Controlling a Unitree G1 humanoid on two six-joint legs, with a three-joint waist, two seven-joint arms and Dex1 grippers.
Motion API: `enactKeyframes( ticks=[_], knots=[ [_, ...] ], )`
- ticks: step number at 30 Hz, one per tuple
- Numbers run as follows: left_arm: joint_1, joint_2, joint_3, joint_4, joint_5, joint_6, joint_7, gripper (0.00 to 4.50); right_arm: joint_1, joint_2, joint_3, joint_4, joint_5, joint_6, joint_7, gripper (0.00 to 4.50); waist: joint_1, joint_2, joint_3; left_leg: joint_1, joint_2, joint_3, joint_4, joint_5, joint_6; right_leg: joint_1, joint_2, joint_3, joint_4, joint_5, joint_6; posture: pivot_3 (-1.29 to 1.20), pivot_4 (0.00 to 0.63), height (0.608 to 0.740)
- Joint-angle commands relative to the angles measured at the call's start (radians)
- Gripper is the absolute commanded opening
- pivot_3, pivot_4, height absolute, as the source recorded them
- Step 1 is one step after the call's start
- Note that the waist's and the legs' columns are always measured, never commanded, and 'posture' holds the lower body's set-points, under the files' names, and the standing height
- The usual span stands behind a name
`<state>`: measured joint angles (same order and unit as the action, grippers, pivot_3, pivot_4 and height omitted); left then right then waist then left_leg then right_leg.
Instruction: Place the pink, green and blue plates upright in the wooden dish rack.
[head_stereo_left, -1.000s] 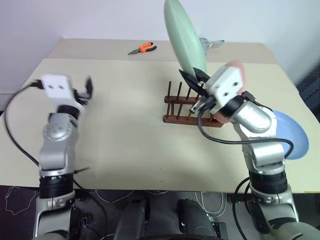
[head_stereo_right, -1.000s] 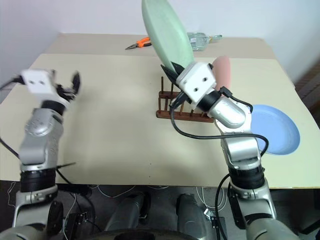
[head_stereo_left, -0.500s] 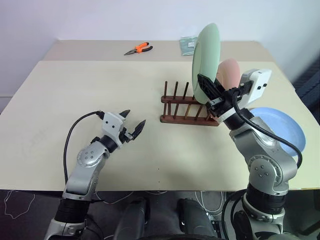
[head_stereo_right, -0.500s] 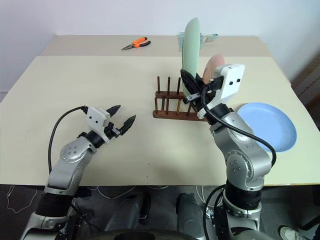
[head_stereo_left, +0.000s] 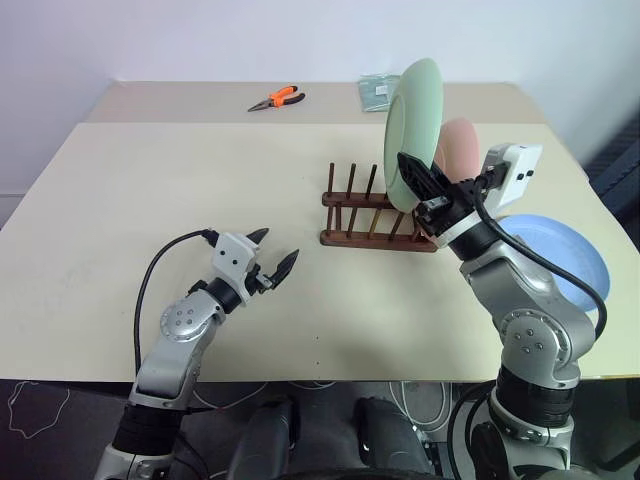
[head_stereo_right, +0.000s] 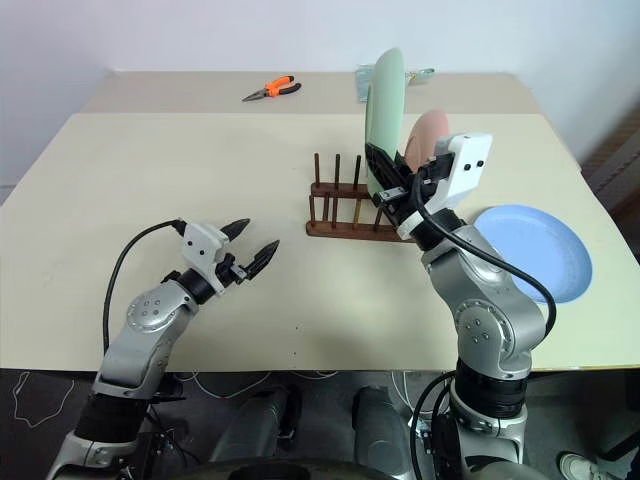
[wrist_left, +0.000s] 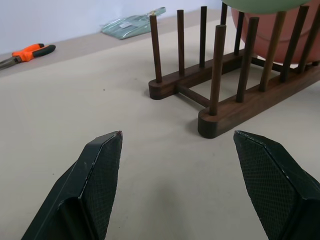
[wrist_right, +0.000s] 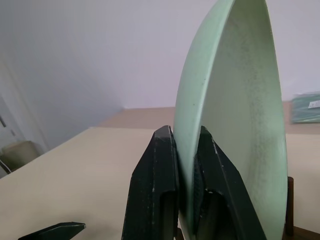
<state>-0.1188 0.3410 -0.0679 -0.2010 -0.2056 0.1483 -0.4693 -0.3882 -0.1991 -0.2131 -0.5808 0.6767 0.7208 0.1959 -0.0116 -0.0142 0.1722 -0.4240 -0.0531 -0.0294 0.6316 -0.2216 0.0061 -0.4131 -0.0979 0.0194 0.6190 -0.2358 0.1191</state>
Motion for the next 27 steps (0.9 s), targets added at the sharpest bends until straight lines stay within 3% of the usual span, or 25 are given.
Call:
enactKeyframes(
  ticks=[1,16,17,22,27],
  knots=[
    [-0.004,-0.006,-0.003,-0.030,0.005,-0.010,-0.005,3.63,-0.037,-0.004,-0.009,-0.039,0.041,-0.010,-0.023,0.00,0.000,0.000,0.000,0.000,0.000,0.000,0.000,0.000,0.000,0.000,0.000,0.000,0.000,0.000,0.000,0.00,0.150,0.738],
    [-0.002,-0.014,-0.010,-0.041,0.006,-0.005,-0.031,3.63,-0.007,-0.001,0.033,0.044,0.067,0.028,-0.092,0.00,-0.001,0.000,0.000,0.000,0.000,0.000,0.000,0.000,0.000,0.000,0.000,0.000,0.000,0.000,0.000,0.00,0.150,0.738],
    [-0.003,-0.013,-0.010,-0.042,0.007,-0.005,-0.032,3.70,-0.018,-0.017,0.044,0.052,0.046,0.021,-0.083,0.79,-0.001,0.000,0.000,0.000,0.000,0.000,0.000,0.000,0.000,0.000,0.000,0.000,0.000,0.000,0.000,0.00,0.150,0.738],
    [-0.004,-0.012,-0.009,-0.044,0.007,-0.002,-0.036,3.70,-0.058,-0.121,0.116,0.060,-0.092,-0.054,-0.018,3.17,0.000,0.001,0.001,0.000,0.000,0.000,0.000,0.000,0.000,0.000,0.000,0.000,0.000,0.000,0.000,0.00,0.150,0.738],
    [-0.007,-0.012,-0.013,-0.042,0.008,0.000,-0.039,3.70,-0.114,-0.247,0.162,0.045,-0.224,-0.155,0.073,3.17,0.000,0.001,0.001,-0.001,0.000,0.001,0.000,0.000,0.000,0.000,0.000,0.000,-0.001,0.000,0.000,0.00,0.150,0.738]
  ],
)
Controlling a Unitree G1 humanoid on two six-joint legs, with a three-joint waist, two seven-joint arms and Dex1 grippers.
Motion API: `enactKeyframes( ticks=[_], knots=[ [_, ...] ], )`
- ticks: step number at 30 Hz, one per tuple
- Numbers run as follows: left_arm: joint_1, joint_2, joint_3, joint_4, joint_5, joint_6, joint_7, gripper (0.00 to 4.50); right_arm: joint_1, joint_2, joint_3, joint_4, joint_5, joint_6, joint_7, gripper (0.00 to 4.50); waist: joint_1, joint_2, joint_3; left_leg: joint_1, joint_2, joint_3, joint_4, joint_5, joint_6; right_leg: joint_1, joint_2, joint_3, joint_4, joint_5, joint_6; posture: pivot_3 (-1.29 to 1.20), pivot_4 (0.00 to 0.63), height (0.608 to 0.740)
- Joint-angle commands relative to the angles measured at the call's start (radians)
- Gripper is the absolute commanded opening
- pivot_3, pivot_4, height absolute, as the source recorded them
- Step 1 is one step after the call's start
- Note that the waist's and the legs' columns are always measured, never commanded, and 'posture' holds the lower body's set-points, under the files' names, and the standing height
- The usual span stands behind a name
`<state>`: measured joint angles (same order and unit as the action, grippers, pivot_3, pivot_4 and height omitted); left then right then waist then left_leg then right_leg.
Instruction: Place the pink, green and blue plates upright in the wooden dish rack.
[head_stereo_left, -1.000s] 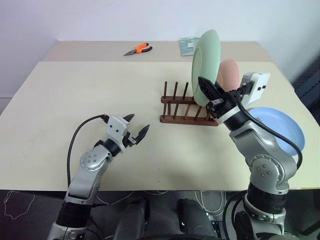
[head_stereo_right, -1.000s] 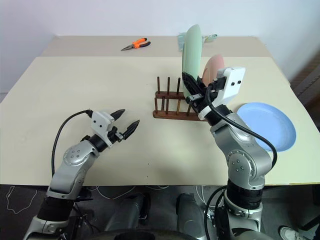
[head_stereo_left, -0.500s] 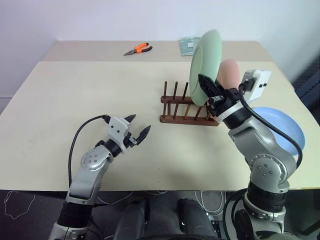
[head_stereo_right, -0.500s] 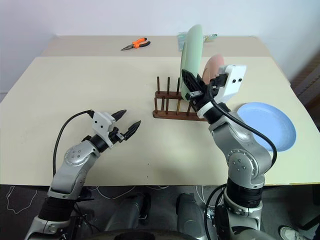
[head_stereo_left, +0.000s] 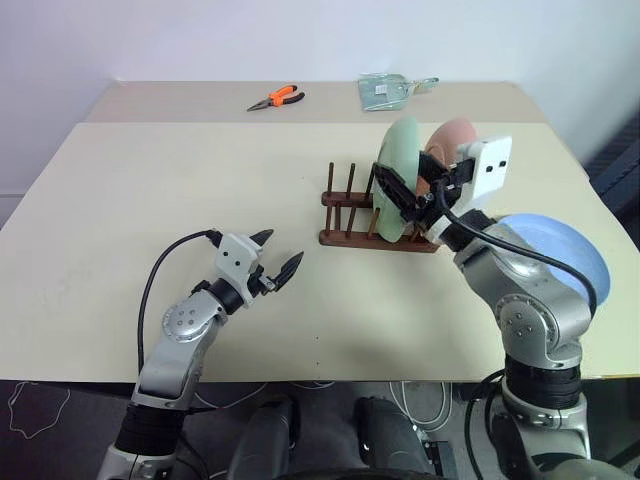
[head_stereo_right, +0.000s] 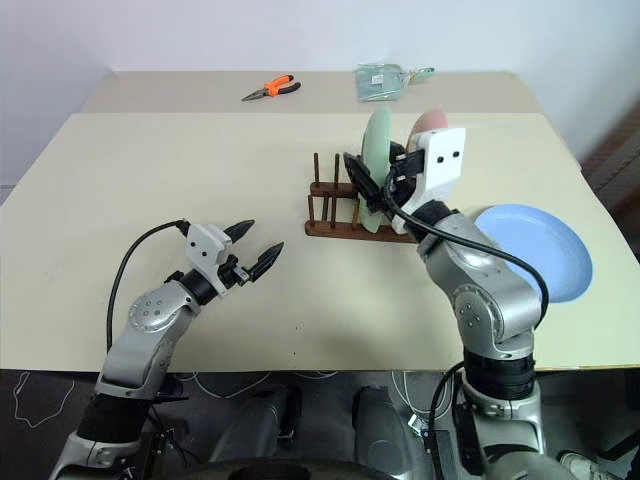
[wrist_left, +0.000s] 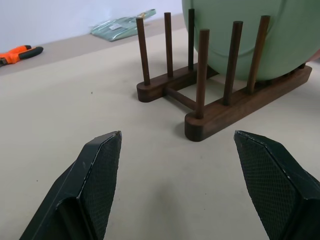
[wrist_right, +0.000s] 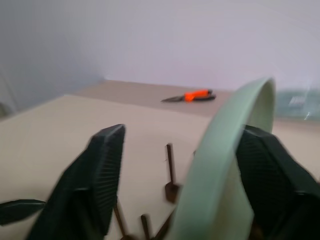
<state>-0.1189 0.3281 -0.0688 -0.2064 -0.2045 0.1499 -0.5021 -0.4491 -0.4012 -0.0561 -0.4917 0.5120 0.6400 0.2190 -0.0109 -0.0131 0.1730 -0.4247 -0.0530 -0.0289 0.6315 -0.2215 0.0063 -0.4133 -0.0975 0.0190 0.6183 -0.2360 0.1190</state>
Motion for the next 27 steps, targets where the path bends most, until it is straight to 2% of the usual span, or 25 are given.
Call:
enactKeyframes(
  ticks=[1,5,9,10,12,14,18,21,27],
  knots=[
    [-0.007,0.001,-0.013,-0.035,0.008,-0.002,-0.007,3.70,-0.065,-0.076,0.004,-0.045,-0.086,-0.099,0.070,3.17,-0.001,0.000,0.000,0.000,0.000,0.000,0.000,0.000,0.000,0.000,0.000,0.000,0.000,0.000,0.000,0.00,0.150,0.738],
    [-0.012,0.000,-0.013,-0.027,0.009,-0.006,-0.010,3.70,-0.112,-0.171,-0.082,-0.011,-0.118,-0.150,0.120,3.17,0.001,0.000,0.000,0.000,0.000,0.000,0.000,0.000,0.000,0.000,0.000,0.000,0.000,0.000,0.000,0.00,0.150,0.738],
    [-0.020,0.001,-0.016,-0.011,0.009,-0.013,-0.015,3.70,-0.132,-0.211,-0.267,0.089,-0.077,-0.131,0.092,3.17,0.006,0.000,0.000,0.000,0.000,0.000,0.001,0.000,0.000,0.002,0.000,0.000,-0.002,0.000,0.000,0.00,0.150,0.738],
    [-0.022,0.001,-0.018,-0.006,0.010,-0.016,-0.018,3.70,-0.120,-0.224,-0.308,0.108,-0.068,-0.128,0.099,3.73,0.010,0.000,0.000,0.000,0.000,0.000,0.001,0.000,0.000,0.002,0.000,-0.001,-0.002,0.000,0.000,0.00,0.150,0.738],
    [-0.030,-0.001,-0.023,0.007,0.012,-0.023,-0.024,3.70,-0.081,-0.247,-0.379,0.148,-0.064,-0.121,0.103,4.47,0.018,0.000,0.000,0.000,0.000,0.000,0.000,0.000,0.001,0.002,0.000,0.000,-0.003,0.000,0.000,0.00,0.150,0.738],
    [-0.037,-0.003,-0.025,0.017,0.012,-0.027,-0.029,3.70,0.005,-0.270,-0.423,0.184,-0.103,-0.126,0.101,4.47,0.023,0.000,0.000,0.000,0.000,0.000,0.000,-0.001,0.001,0.002,-0.001,0.000,-0.004,0.000,0.000,0.00,0.150,0.738],
    [-0.053,-0.001,-0.035,0.038,0.011,-0.035,-0.051,3.70,0.236,-0.292,-0.428,0.170,-0.147,-0.097,0.137,4.47,0.024,0.001,0.000,-0.001,0.000,0.000,0.000,-0.001,0.002,0.003,-0.001,0.000,-0.004,0.000,0.000,0.00,0.150,0.738],
    [-0.061,-0.001,-0.040,0.052,0.011,-0.040,-0.067,3.70,0.366,-0.298,-0.382,0.124,-0.154,-0.049,0.165,4.47,0.019,0.004,0.000,0.000,0.000,0.001,0.001,-0.001,0.002,0.002,-0.002,0.001,-0.004,0.000,0.000,0.00,0.150,0.738],
    [-0.086,-0.006,-0.046,0.080,0.017,-0.050,-0.085,3.70,0.470,-0.263,-0.280,0.106,-0.204,0.081,0.109,4.47,0.014,0.005,-0.001,0.001,0.002,0.002,0.002,-0.001,0.002,0.003,0.000,0.002,-0.003,0.000,-0.001,0.00,0.150,0.738]
  ],
)
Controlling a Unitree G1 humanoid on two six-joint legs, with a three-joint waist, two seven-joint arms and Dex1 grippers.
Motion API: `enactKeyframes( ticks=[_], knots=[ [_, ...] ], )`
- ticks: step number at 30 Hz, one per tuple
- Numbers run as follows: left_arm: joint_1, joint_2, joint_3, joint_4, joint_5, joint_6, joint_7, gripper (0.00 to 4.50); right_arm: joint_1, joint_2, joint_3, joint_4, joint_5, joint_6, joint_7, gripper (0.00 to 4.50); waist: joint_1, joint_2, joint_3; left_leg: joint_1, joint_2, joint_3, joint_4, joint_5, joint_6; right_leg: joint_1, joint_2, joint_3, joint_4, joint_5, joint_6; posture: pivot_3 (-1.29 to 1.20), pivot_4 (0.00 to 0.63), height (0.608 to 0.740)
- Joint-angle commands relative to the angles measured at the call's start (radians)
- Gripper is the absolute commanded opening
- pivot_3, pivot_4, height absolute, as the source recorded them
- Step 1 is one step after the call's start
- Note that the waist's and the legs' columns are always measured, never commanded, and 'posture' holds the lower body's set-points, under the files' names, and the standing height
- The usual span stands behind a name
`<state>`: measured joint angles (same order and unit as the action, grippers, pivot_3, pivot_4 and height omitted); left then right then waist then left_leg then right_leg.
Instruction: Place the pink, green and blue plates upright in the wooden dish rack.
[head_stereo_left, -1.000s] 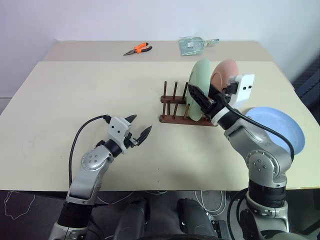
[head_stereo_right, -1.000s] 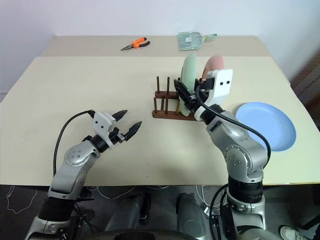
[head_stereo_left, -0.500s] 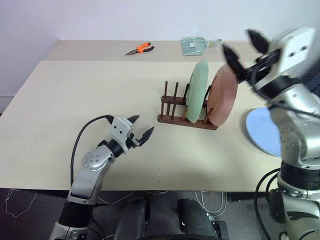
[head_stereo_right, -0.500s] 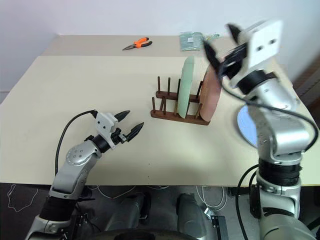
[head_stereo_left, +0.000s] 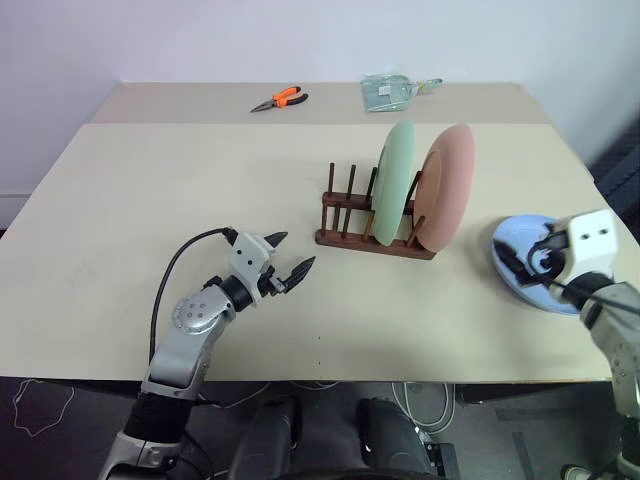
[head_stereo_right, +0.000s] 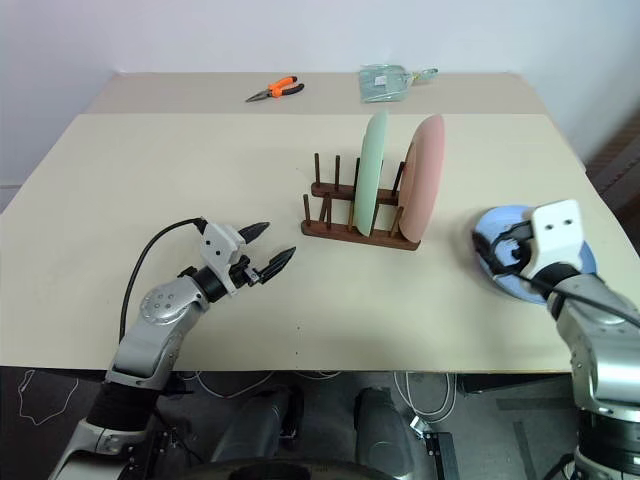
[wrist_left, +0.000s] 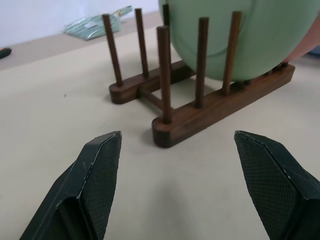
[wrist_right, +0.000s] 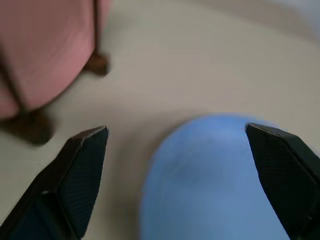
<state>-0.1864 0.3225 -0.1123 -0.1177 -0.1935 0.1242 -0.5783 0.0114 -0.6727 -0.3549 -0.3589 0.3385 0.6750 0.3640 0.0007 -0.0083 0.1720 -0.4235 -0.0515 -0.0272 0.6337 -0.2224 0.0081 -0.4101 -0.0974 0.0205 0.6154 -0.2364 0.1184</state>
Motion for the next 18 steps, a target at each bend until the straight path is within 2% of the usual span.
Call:
enactKeyframes(
  ticks=[1,4,10,11,15,18],
  knots=[
    [-0.020,-0.001,-0.002,-0.008,0.007,-0.025,-0.010,3.70,0.015,0.014,0.032,-0.023,-0.039,0.058,-0.044,4.47,0.005,0.000,0.000,0.000,0.000,0.000,0.000,0.000,0.000,0.000,0.000,0.000,0.000,0.000,0.000,0.00,0.150,0.738],
    [-0.022,-0.002,-0.001,-0.007,0.010,-0.025,-0.013,3.70,0.006,0.039,0.047,-0.007,-0.048,0.096,-0.071,3.56,0.010,0.000,0.000,0.000,-0.001,0.000,0.000,0.000,0.000,0.000,0.000,0.000,-0.001,0.000,0.000,0.00,0.150,0.738],
    [-0.004,0.005,0.007,-0.018,0.014,-0.027,-0.009,3.70,-0.044,0.036,0.061,0.020,-0.070,0.116,-0.080,0.41,0.009,0.000,0.000,-0.001,-0.001,0.000,0.000,0.000,0.000,0.000,0.000,0.000,-0.001,0.000,0.000,0.00,0.150,0.738],
    [-0.002,0.005,0.008,-0.018,0.015,-0.028,-0.007,3.70,-0.057,0.032,0.064,0.026,-0.079,0.113,-0.082,0.03,0.008,0.000,0.000,-0.001,-0.001,0.000,0.000,0.000,0.000,0.000,0.000,0.000,-0.001,0.000,0.000,0.00,0.150,0.738],
    [0.004,0.003,0.010,-0.018,0.017,-0.030,-0.002,3.70,-0.112,0.013,0.053,0.026,-0.118,0.074,-0.094,0.03,0.011,0.000,0.000,-0.001,-0.001,0.000,0.000,0.000,0.000,0.000,0.001,-0.001,-0.001,0.000,0.000,0.00,0.150,0.738],
    [0.002,0.001,0.011,-0.013,0.018,-0.033,0.001,3.70,-0.206,-0.002,0.016,0.022,-0.148,0.017,-0.126,0.03,0.009,0.001,0.001,-0.001,-0.001,0.000,0.000,0.000,0.000,0.000,0.000,-0.001,-0.001,0.000,0.000,0.00,0.150,0.738]
  ],
)
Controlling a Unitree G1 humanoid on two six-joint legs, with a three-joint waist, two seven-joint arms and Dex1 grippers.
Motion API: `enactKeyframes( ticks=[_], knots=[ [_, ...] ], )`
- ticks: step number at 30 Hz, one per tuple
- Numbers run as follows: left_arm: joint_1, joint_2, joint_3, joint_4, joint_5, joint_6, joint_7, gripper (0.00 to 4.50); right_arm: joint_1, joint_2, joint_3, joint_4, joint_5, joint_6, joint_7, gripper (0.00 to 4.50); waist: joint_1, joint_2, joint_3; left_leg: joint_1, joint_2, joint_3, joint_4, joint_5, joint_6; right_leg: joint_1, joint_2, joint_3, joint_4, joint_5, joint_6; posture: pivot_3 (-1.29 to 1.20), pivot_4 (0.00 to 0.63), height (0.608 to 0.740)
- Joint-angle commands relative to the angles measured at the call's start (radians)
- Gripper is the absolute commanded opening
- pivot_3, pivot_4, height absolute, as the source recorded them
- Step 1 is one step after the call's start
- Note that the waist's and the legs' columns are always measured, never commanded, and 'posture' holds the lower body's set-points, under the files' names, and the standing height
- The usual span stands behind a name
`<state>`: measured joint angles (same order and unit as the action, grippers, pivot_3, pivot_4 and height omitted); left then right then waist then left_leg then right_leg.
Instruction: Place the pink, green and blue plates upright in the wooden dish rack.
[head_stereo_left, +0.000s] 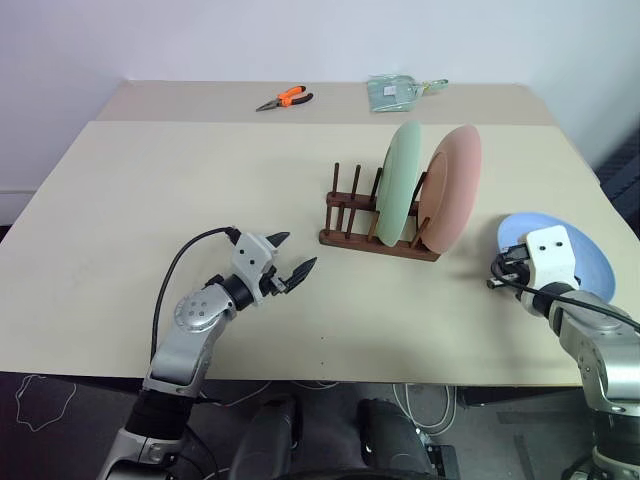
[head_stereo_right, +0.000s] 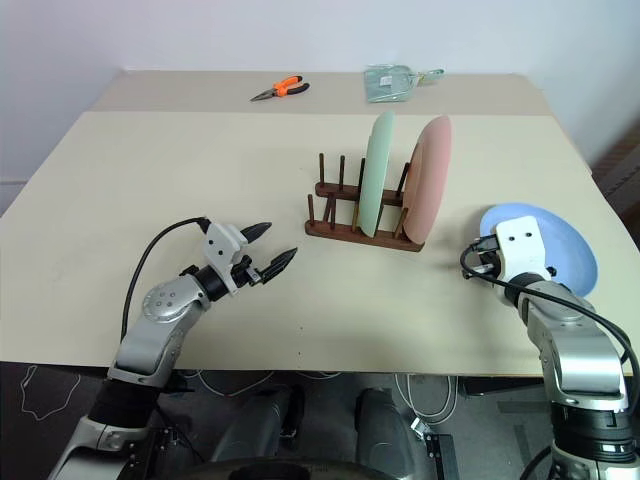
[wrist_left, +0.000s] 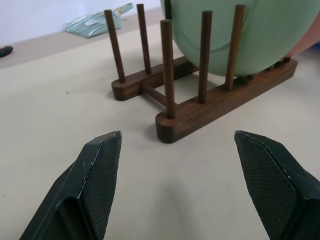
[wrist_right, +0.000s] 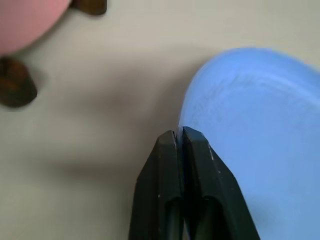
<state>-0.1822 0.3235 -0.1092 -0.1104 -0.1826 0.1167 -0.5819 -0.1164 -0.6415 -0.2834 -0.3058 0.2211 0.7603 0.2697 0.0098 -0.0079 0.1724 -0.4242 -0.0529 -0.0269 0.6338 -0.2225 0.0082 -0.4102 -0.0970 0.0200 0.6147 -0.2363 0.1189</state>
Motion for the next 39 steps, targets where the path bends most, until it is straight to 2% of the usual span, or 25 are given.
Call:
enactKeyframes(
  ticks=[1,5,6,7,9,13,16,24,30,39],
  knots=[
    [-0.004,-0.001,0.008,-0.016,0.009,-0.027,0.006,3.70,-0.141,-0.032,-0.080,-0.040,-0.020,-0.087,-0.043,0.03,0.000,0.000,0.000,0.000,0.000,0.000,0.000,0.000,0.000,0.000,0.000,0.000,0.000,0.000,0.000,0.00,0.150,0.738],
    [-0.025,-0.010,0.021,0.017,0.021,-0.052,0.031,3.70,-0.433,0.005,-0.141,-0.116,0.129,-0.146,-0.026,0.03,-0.001,0.002,0.001,0.000,0.000,0.001,0.001,0.000,0.000,-0.001,0.000,0.001,0.001,0.000,0.000,0.00,0.150,0.738],
    [-0.038,-0.014,0.033,0.037,0.031,-0.067,0.050,3.70,-0.500,0.036,-0.139,-0.148,0.211,-0.133,-0.007,0.03,0.002,-0.002,0.001,0.000,0.000,-0.001,0.000,0.000,0.000,0.000,0.001,-0.002,0.001,0.001,0.002,0.00,0.150,0.738],
    [-0.052,-0.016,0.046,0.061,0.050,-0.089,0.078,3.70,-0.562,0.075,-0.132,-0.184,0.315,-0.108,0.009,0.03,-0.002,0.005,0.004,0.000,0.001,-0.004,-0.001,0.000,0.000,0.001,0.001,-0.004,0.000,0.001,0.004,0.00,0.150,0.738],
    [-0.075,-0.015,0.068,0.108,0.080,-0.132,0.124,3.70,-0.660,0.167,-0.123,-0.234,0.520,-0.046,-0.008,0.03,-0.008,0.004,0.004,-0.001,0.000,-0.001,0.000,0.000,0.000,-0.002,0.000,-0.001,0.003,0.002,0.004,0.00,0.150,0.738],
    [-0.103,-0.005,0.118,0.177,0.107,-0.189,0.192,3.70,-0.737,0.364,-0.085,-0.281,0.859,0.011,-0.170,0.03,-0.007,0.002,0.003,-0.001,0.002,-0.003,-0.001,0.000,0.000,-0.002,0.001,-0.002,0.004,0.002,0.004,0.00,0.150,0.738],
    [-0.106,0.004,0.151,0.205,0.114,-0.215,0.224,3.70,-0.719,0.486,-0.021,-0.286,0.994,0.001,-0.300,0.03,-0.006,0.002,0.002,-0.002,0.000,-0.003,-0.001,0.000,0.000,-0.003,-0.001,-0.002,0.004,0.002,0.004,0.00,0.150,0.738],
    [-0.080,0.012,0.172,0.210,0.123,-0.237,0.249,3.70,-0.605,0.695,0.116,-0.189,1.075,-0.046,-0.541,0.03,-0.017,0.001,0.002,-0.001,-0.001,-0.003,-0.002,0.000,0.000,-0.004,-0.001,-0.001,0.006,0.002,0.004,0.00,0.150,0.738],
    [-0.065,0.011,0.170,0.193,0.122,-0.231,0.252,3.70,-0.594,0.718,0.167,-0.173,1.059,-0.059,-0.630,0.03,-0.025,0.001,0.002,-0.002,-0.001,0.001,-0.001,0.001,-0.001,-0.013,-0.001,-0.001,0.015,0.002,0.004,0.00,0.150,0.738],
    [-0.060,0.014,0.155,0.182,0.114,-0.226,0.216,3.70,-0.576,0.728,0.182,-0.150,1.084,-0.074,-0.713,0.03,-0.028,0.001,0.002,-0.002,0.000,0.001,-0.001,0.002,-0.002,-0.013,0.000,-0.001,0.017,0.002,0.004,0.00,0.150,0.738]
  ],
)
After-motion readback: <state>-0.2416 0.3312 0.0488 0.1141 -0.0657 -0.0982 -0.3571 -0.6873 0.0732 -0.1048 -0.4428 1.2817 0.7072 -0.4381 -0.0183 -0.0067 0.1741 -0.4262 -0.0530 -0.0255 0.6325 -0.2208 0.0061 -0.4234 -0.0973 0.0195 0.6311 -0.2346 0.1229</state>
